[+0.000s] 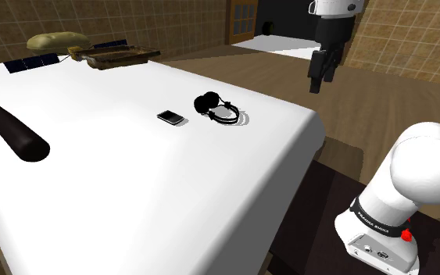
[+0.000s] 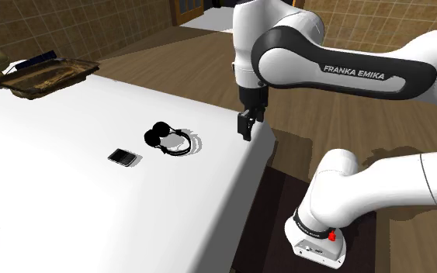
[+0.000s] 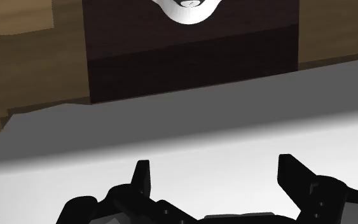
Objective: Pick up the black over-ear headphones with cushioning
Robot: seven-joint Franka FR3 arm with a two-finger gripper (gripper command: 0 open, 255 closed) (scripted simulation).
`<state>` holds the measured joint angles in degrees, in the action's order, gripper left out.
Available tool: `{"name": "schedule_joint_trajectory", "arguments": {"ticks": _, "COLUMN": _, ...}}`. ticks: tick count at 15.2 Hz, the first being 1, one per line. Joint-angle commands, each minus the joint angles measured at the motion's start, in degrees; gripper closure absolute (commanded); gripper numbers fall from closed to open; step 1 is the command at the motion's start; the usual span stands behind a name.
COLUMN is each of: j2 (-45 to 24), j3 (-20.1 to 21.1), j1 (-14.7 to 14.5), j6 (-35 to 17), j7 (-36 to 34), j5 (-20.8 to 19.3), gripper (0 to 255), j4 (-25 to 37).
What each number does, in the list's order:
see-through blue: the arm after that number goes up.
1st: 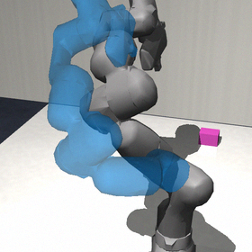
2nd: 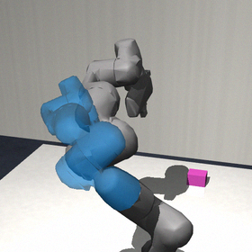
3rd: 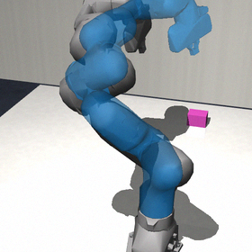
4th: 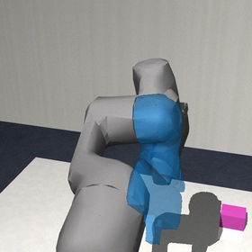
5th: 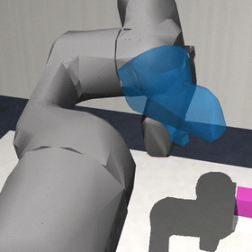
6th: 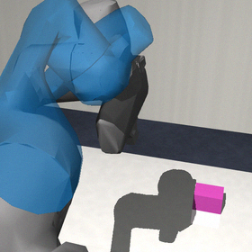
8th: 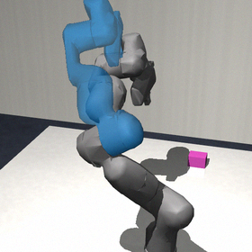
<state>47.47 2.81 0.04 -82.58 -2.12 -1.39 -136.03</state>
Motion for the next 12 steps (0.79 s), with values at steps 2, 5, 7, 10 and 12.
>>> {"name": "schedule_joint_trajectory", "arguments": {"ticks": 2, "j2": -1.7, "j3": 0.2, "j1": 0.0, "j6": -1.9, "j7": -0.3, "j5": 0.3, "gripper": 0, "j4": 0.0}}
{"name": "schedule_joint_trajectory", "arguments": {"ticks": 5, "j2": -6.9, "j3": 0.7, "j1": -0.1, "j6": -7.3, "j7": -1.1, "j5": 1.0, "gripper": 0, "j4": 0.4}}
{"name": "schedule_joint_trajectory", "arguments": {"ticks": 7, "j2": -10.7, "j3": 1.0, "j1": -0.1, "j6": -10.8, "j7": -1.6, "j5": 1.4, "gripper": 0, "j4": 1.1}}
{"name": "schedule_joint_trajectory", "arguments": {"ticks": 10, "j2": -16.5, "j3": 1.5, "j1": -0.1, "j6": -15.6, "j7": -2.3, "j5": 1.9, "gripper": 0, "j4": 2.7}}
{"name": "schedule_joint_trajectory", "arguments": {"ticks": 12, "j2": -20.5, "j3": 1.8, "j1": -0.1, "j6": -18.6, "j7": -2.7, "j5": 2.2, "gripper": 0, "j4": 4.1}}
